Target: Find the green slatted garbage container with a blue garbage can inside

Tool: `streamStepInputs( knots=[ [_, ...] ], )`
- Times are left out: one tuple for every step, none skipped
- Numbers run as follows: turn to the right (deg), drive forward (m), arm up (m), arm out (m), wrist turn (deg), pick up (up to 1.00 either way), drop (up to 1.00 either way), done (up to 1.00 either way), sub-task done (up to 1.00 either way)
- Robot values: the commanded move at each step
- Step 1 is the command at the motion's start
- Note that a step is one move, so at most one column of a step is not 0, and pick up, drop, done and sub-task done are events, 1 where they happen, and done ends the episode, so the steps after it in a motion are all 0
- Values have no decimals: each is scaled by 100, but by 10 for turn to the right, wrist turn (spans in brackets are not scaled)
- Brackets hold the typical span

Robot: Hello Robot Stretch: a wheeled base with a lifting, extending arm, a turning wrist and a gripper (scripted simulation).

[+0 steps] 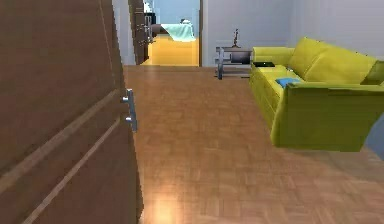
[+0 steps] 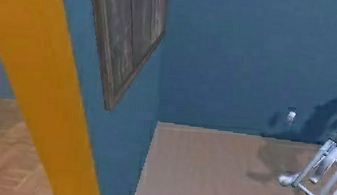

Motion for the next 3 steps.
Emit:
streamStepInputs(
  knots=[
    [0, 100, 0, 0, 0, 0, 0, 0, 0],
    [0, 30, 0, 0, 0, 0, 0, 0, 0],
    [-360, 0, 0, 0, 0, 0, 0, 0, 0]
  ],
)
